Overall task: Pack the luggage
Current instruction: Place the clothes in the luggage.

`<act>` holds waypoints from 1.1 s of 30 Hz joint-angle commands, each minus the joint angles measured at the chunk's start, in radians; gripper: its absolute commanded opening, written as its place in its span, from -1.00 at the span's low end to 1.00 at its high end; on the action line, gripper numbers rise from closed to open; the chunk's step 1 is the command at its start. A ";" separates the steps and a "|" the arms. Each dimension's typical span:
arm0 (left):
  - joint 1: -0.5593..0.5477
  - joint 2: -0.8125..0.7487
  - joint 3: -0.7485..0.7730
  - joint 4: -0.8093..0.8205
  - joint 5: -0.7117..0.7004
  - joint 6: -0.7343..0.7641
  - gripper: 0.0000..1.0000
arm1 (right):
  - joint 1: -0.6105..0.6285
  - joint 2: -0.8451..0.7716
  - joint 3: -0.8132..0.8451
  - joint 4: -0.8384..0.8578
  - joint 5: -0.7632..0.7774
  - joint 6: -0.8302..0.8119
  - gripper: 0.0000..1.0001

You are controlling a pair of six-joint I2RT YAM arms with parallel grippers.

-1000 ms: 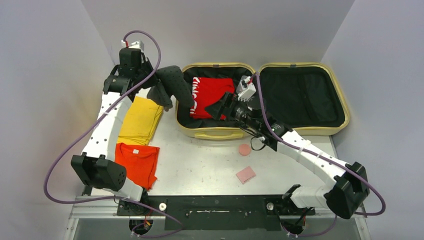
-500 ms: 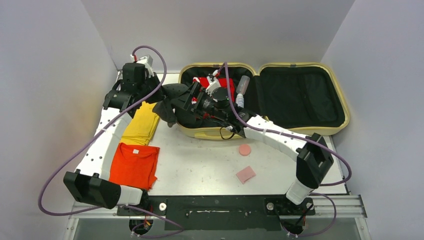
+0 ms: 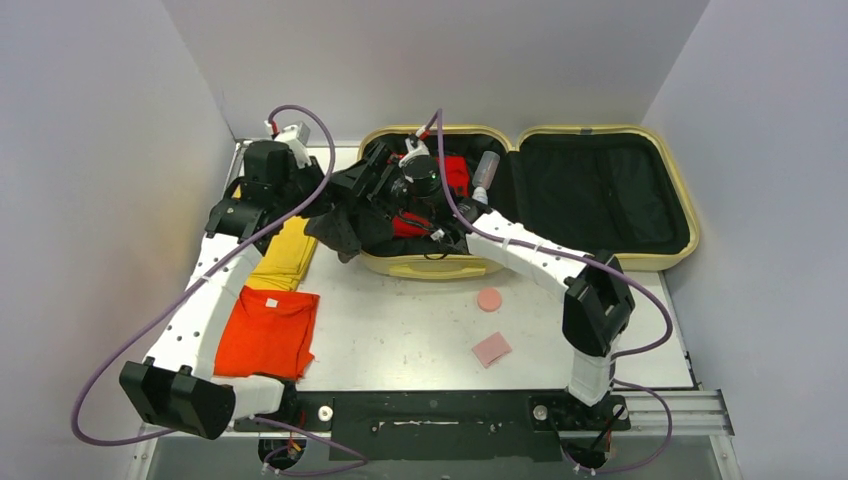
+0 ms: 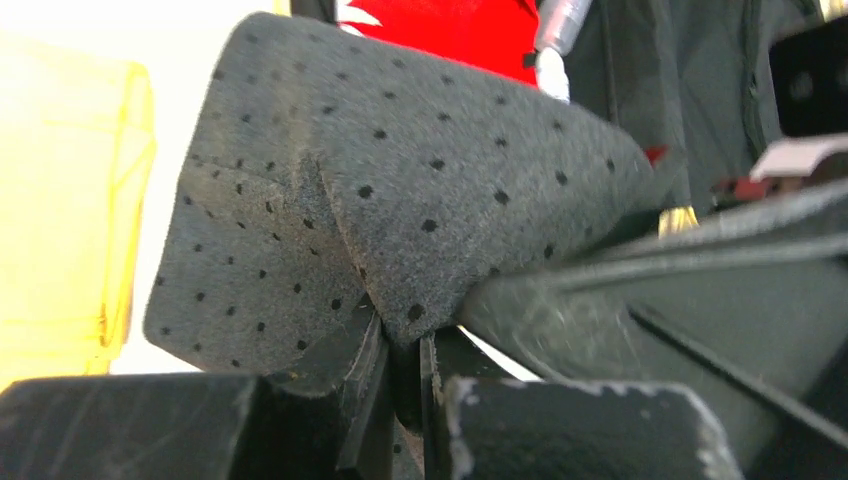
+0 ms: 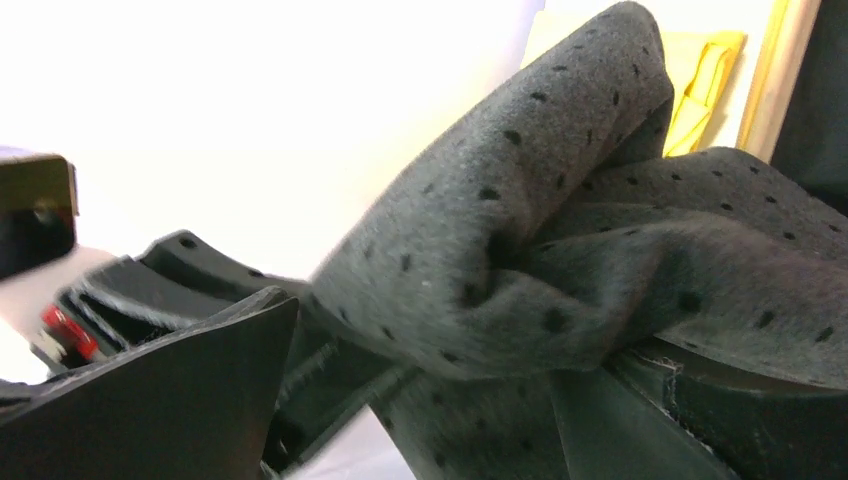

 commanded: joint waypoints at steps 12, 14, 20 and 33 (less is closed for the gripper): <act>-0.081 -0.068 -0.099 0.277 0.188 -0.017 -1.00 | -0.058 0.042 0.109 -0.036 -0.019 -0.070 -0.29; -0.081 -0.075 -0.099 0.265 0.170 -0.005 -0.96 | -0.070 0.029 0.111 -0.051 -0.031 -0.104 -0.51; -0.080 -0.137 -0.096 0.205 0.051 0.035 0.39 | -0.163 0.003 0.165 -0.154 -0.105 -0.235 -1.00; -0.077 -0.364 -0.235 0.196 -0.281 0.097 0.95 | -0.303 0.191 0.617 -0.338 -0.406 -0.449 -1.00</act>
